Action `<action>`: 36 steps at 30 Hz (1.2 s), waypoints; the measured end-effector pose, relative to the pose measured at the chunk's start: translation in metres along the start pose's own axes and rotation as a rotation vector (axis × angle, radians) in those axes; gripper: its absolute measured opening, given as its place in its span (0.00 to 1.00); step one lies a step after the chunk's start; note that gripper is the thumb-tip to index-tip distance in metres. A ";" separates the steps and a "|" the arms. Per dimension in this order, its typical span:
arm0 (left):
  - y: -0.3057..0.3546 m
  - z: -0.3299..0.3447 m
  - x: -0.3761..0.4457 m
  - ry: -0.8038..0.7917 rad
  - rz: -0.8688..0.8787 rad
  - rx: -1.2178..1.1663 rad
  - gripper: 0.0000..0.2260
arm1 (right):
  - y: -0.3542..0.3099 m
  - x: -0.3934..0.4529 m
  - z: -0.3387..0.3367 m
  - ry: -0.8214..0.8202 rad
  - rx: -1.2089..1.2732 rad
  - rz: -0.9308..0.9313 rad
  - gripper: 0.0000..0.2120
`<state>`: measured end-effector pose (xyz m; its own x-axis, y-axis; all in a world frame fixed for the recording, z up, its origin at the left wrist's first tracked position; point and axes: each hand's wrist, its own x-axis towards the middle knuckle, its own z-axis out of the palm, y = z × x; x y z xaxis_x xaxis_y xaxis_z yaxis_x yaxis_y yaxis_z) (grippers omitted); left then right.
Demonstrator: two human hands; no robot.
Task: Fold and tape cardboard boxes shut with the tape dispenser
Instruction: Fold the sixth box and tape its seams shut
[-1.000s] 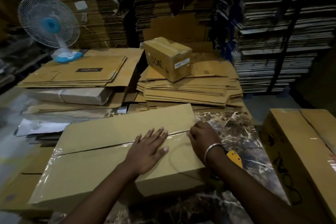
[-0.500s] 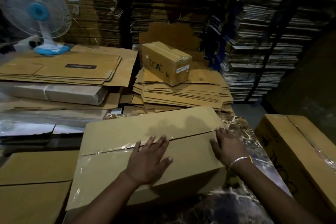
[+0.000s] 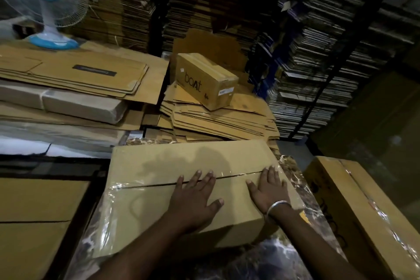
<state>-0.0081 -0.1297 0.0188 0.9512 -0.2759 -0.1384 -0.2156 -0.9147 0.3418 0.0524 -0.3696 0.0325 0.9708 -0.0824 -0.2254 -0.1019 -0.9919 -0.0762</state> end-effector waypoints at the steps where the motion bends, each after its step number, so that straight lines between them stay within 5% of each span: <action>1: -0.001 -0.001 0.000 -0.004 0.002 -0.002 0.33 | -0.011 -0.003 0.002 -0.001 0.001 -0.017 0.40; 11: -0.007 -0.007 -0.005 0.001 0.013 -0.010 0.32 | -0.078 -0.047 0.020 0.053 -0.001 -0.136 0.34; 15: -0.014 -0.028 -0.017 -0.022 0.048 -0.102 0.29 | -0.073 -0.048 0.021 0.136 0.069 -0.162 0.34; 18: -0.035 -0.043 -0.034 0.109 0.002 -0.120 0.26 | -0.071 -0.050 0.025 0.212 0.112 -0.202 0.31; 24: -0.095 -0.053 -0.069 0.050 -0.083 0.056 0.33 | -0.073 -0.046 0.032 0.443 0.097 -0.318 0.18; 36: -0.107 -0.037 -0.073 0.096 -0.058 -0.024 0.29 | -0.156 -0.077 0.042 0.415 0.134 -0.492 0.09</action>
<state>-0.0459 -0.0007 0.0261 0.9790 -0.1918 -0.0694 -0.1549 -0.9206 0.3584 -0.0154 -0.2043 0.0205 0.9116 0.3204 0.2577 0.3749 -0.9050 -0.2010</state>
